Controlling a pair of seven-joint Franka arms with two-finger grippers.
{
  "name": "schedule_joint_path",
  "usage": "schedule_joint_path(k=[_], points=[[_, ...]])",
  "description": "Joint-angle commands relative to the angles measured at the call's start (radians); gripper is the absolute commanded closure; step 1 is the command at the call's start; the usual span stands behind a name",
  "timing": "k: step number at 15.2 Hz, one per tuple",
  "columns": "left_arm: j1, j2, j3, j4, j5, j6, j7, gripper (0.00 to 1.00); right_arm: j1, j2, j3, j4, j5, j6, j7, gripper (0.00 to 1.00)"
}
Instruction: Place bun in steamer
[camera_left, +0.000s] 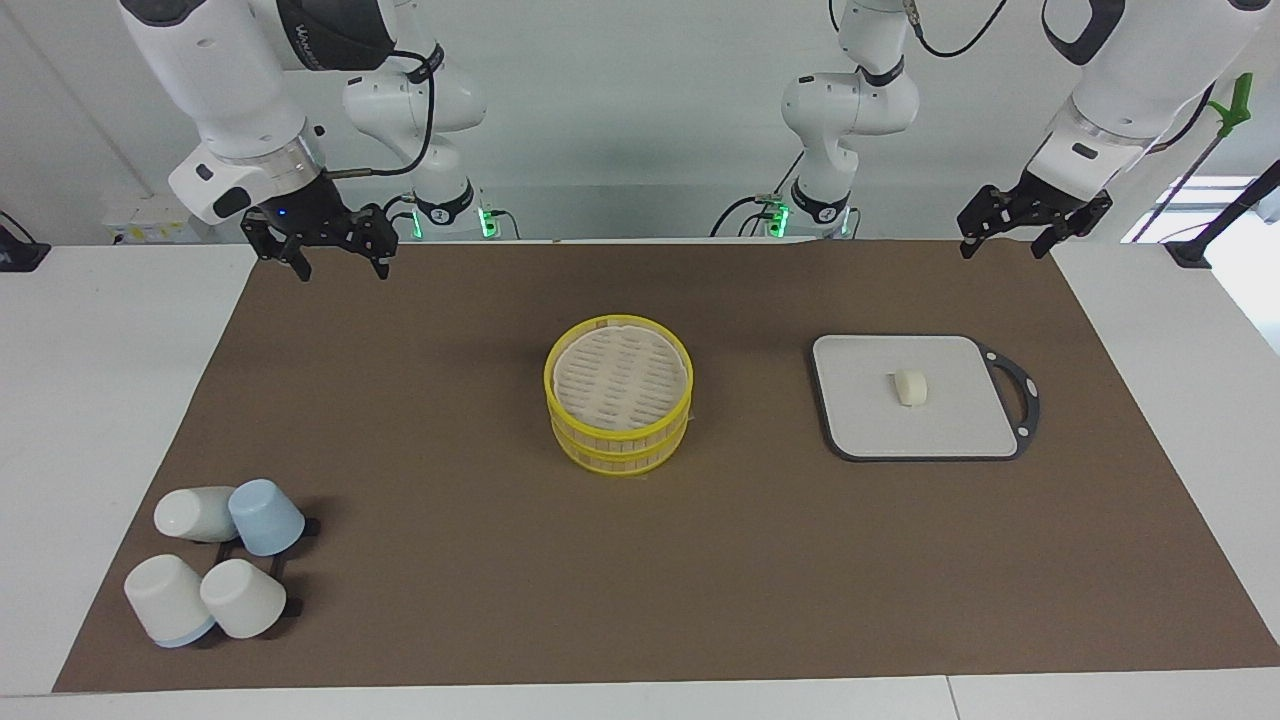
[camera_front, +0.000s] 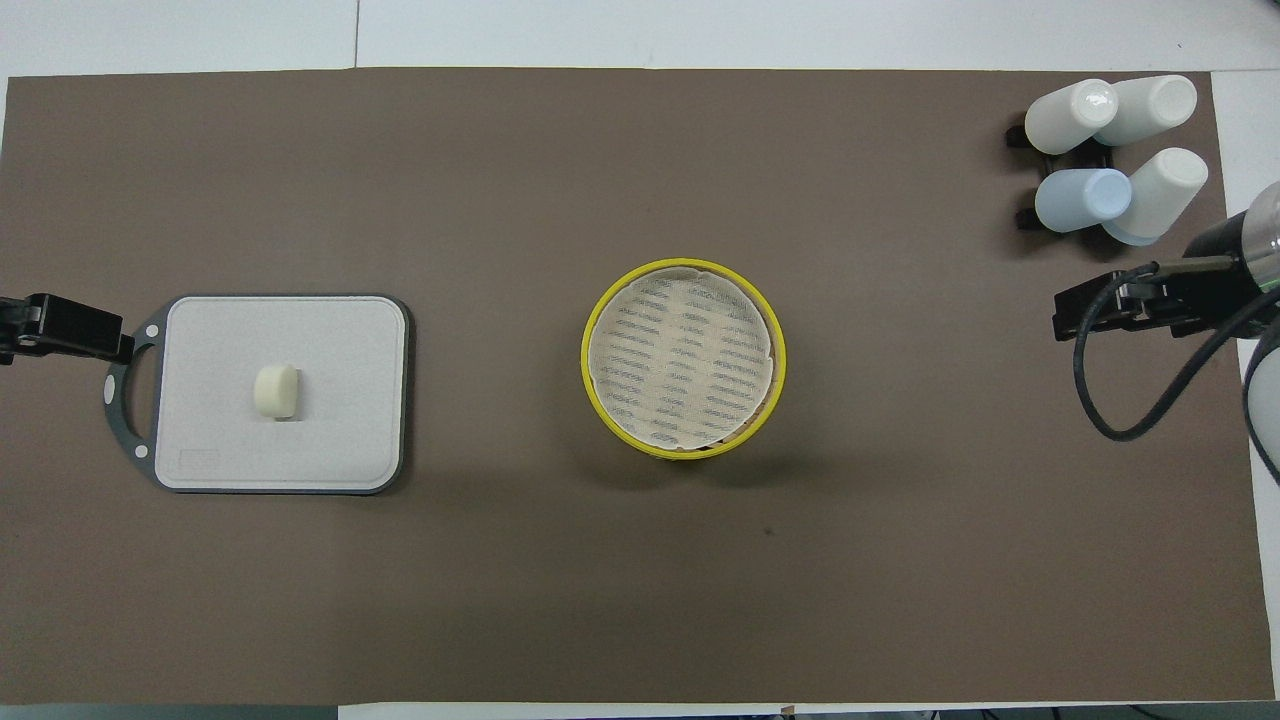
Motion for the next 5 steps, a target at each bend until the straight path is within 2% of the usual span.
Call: schedule_joint_path(k=[1,5], points=[[-0.015,-0.012,0.006,0.001,0.006,0.003,0.015,0.0,-0.034,0.012,0.02,0.021,-0.012,-0.004,-0.023,0.0],[-0.016,-0.014,0.005,-0.003,0.006,0.005,0.015,0.0,-0.036,0.016,0.02,0.036,-0.011,-0.017,-0.023,0.0]])
